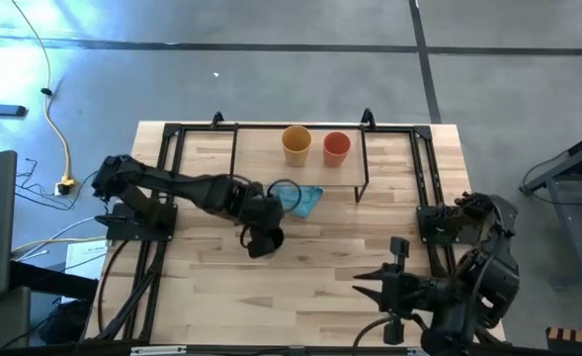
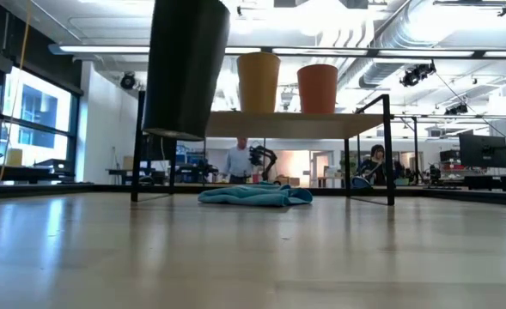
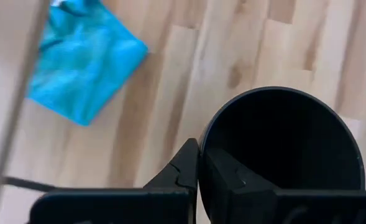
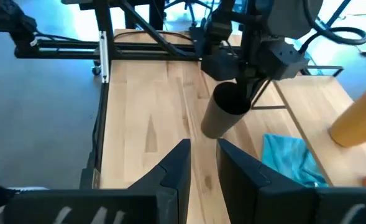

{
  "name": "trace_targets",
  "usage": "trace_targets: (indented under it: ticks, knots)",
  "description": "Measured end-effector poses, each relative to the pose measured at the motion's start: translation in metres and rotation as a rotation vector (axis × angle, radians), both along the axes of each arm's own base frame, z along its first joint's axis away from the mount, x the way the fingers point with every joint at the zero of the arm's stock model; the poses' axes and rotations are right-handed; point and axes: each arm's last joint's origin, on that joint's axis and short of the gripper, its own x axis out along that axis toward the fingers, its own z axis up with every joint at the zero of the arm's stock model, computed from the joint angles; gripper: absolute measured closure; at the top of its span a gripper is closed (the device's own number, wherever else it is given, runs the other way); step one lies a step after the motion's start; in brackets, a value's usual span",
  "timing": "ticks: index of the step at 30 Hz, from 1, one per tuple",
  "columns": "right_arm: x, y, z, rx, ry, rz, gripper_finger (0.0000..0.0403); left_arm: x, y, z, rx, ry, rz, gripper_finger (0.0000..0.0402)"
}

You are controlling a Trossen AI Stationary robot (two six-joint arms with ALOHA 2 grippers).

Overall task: Stack small to large cups/mugs on shelf
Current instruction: Put the black cup on the shelf

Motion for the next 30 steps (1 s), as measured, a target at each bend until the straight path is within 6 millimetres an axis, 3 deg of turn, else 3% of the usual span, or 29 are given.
trace_targets:
  ticks: [7,19,30]
  knots:
    - [-0.012,0.003,0.000,-0.031,-0.055,-0.053,0.0334,-0.012,0.031,0.024,0.045,-0.061,0.043,0.0401]
    - [-0.017,0.004,-0.001,-0.033,-0.067,-0.071,0.0334,-0.054,0.079,0.063,0.093,-0.166,0.158,0.0401]
    - [-0.016,0.000,-0.001,-0.059,-0.099,-0.115,0.0334,-0.074,0.123,0.069,0.076,-0.183,0.235,0.0401]
